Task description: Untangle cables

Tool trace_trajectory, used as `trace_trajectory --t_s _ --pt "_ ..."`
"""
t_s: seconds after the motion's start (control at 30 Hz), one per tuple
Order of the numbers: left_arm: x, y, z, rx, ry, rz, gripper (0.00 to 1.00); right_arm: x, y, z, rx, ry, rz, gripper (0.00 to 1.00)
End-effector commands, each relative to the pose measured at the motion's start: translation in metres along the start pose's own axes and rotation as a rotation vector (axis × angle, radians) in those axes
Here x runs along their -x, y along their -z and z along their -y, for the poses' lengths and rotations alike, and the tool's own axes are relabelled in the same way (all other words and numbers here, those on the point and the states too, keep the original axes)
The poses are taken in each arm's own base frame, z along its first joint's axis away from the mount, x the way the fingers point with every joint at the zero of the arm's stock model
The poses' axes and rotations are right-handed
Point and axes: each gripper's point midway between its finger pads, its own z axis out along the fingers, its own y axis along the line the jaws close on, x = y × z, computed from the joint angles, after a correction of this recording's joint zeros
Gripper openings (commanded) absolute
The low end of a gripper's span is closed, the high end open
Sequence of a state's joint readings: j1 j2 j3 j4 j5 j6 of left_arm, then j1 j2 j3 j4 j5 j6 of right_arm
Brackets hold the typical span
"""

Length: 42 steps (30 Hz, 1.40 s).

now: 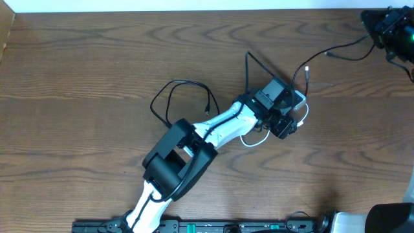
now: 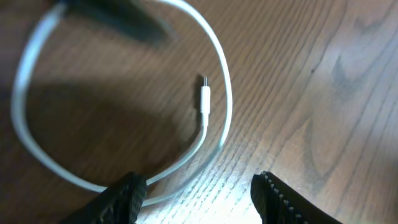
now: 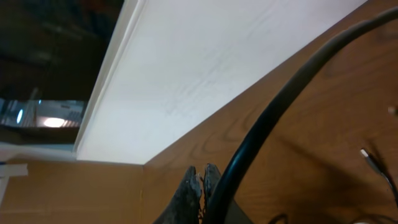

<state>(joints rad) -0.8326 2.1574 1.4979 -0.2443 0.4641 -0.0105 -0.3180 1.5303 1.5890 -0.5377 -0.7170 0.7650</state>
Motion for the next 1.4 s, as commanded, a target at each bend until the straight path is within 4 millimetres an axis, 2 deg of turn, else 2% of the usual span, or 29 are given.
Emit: trace_trajectory --t_s 0.0,0.33,0.5,0.67,0.73,0.83,0.93,1.03,1.07,1.13,1.17,1.37 --pt "-0.005 -0.008 0.001 0.007 -0.016 -0.010 0.59 0.012 0.014 -0.005 0.010 0.023 0.040 0.01" --pt "0.003 -0.026 -0.001 0.086 -0.068 0.042 0.59 0.012 0.018 -0.006 0.031 0.018 0.026 0.01" --pt "0.000 -0.038 0.002 0.077 -0.082 0.044 0.59 0.012 0.018 -0.006 0.033 0.018 0.023 0.01" --pt "-0.003 -0.041 -0.003 0.100 -0.078 0.038 0.58 0.011 0.018 -0.005 0.030 0.026 0.020 0.01" --pt "-0.002 -0.040 -0.011 0.147 -0.078 0.043 0.44 0.010 0.018 -0.004 0.026 0.028 0.016 0.01" --pt "-0.001 -0.038 -0.024 0.220 -0.075 0.047 0.08 0.007 0.018 -0.002 0.018 0.036 0.008 0.01" --pt "0.001 -0.028 -0.030 0.267 -0.050 0.048 0.08 0.006 0.018 -0.001 0.015 0.054 0.004 0.01" --pt "0.008 -0.005 -0.030 0.279 -0.037 0.047 0.08 0.005 0.018 0.004 -0.008 0.070 0.003 0.01" --pt "0.014 0.019 -0.028 0.287 -0.021 0.049 0.08 0.004 0.018 0.012 -0.048 0.072 0.007 0.01" --pt "0.022 0.048 -0.026 0.296 0.014 0.068 0.07 0.004 0.019 0.025 -0.109 0.078 0.013 0.01" --pt "0.031 0.082 -0.024 0.308 0.030 0.092 0.07 0.002 0.021 0.040 -0.184 0.079 0.017 0.01" --pt "0.051 0.196 -0.028 0.361 0.085 0.221 0.07 -0.002 0.035 0.086 -0.432 0.074 0.037 0.01"
